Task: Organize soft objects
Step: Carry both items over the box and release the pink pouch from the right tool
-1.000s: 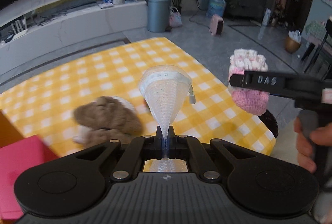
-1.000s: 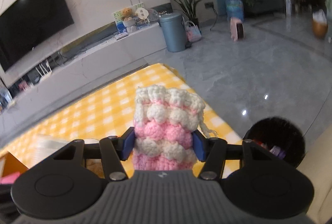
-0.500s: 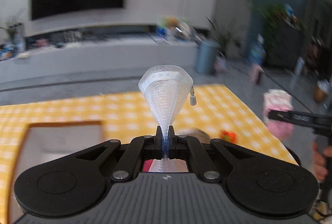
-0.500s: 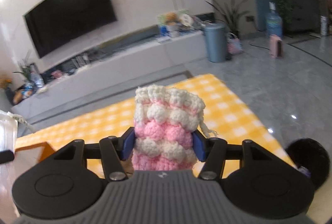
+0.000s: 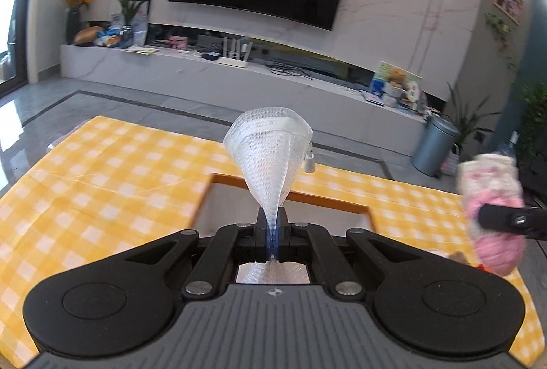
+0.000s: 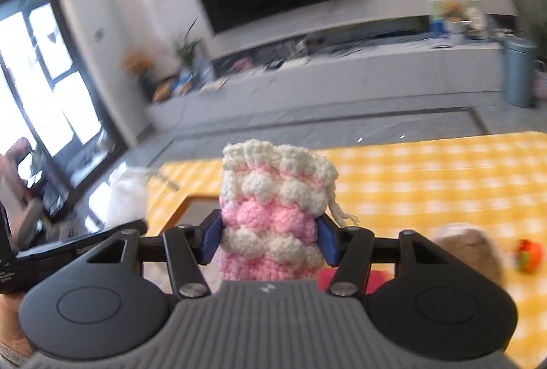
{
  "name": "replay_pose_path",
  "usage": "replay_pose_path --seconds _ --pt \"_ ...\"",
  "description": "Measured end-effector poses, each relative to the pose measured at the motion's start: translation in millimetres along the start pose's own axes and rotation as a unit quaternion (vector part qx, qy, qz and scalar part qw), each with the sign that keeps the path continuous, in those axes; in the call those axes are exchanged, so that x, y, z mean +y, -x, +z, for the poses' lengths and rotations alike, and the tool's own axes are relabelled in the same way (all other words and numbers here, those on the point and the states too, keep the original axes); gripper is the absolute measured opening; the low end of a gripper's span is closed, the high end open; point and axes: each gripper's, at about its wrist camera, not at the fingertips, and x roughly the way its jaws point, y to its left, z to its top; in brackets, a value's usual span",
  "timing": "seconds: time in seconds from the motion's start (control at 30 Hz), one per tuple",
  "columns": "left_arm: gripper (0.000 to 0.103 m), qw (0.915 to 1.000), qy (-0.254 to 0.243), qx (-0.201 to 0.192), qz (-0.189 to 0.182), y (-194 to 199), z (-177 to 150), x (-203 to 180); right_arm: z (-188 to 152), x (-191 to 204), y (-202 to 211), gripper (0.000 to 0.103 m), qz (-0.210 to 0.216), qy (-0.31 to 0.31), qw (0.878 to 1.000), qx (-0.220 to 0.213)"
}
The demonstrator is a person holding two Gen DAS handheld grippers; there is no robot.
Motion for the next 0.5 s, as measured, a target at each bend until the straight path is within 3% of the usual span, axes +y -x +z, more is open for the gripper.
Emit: replay_pose_path --seconds 0.23,0.4,0.5 --pt "0.002 0.9993 0.025 -0.028 -0.001 17 0 53 -10 63 -105 0.057 0.007 0.033 0.995 0.092" --pt "0.002 0.9979 0.064 0.0 -0.009 2 -8 74 -24 97 -172 0.057 -0.052 0.105 0.983 0.139" --pt "0.002 0.9976 0.067 0.008 -0.012 -7 -10 79 -28 105 -205 0.057 -0.057 0.12 0.977 0.167"
